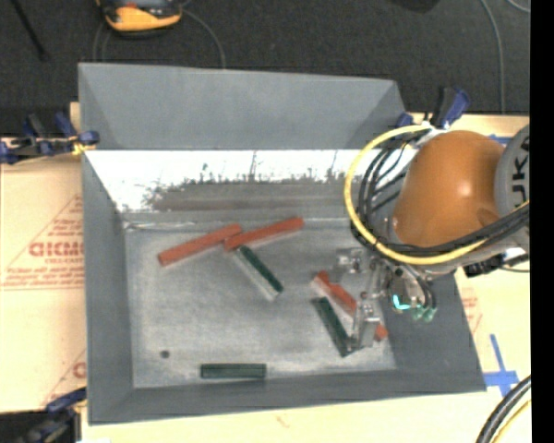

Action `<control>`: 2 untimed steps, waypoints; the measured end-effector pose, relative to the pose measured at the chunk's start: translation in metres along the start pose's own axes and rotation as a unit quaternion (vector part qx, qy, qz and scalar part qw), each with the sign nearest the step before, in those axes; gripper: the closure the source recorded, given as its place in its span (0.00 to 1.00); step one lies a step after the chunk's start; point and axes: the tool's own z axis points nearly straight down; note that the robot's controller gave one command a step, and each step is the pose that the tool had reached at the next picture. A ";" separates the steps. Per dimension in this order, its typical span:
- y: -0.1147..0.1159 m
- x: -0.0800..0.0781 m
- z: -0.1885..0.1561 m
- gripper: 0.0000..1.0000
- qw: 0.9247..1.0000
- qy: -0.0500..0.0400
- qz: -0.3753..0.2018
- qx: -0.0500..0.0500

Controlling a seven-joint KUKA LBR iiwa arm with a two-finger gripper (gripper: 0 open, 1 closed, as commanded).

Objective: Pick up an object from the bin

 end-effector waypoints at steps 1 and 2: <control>0.000 -0.002 -0.003 0.00 1.000 -0.004 0.000 0.000; -0.012 -0.022 0.014 0.00 0.999 -0.008 0.031 -0.001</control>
Offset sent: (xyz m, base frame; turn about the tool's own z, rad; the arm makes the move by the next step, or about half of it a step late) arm 0.0715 -0.0531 -0.0792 0.2508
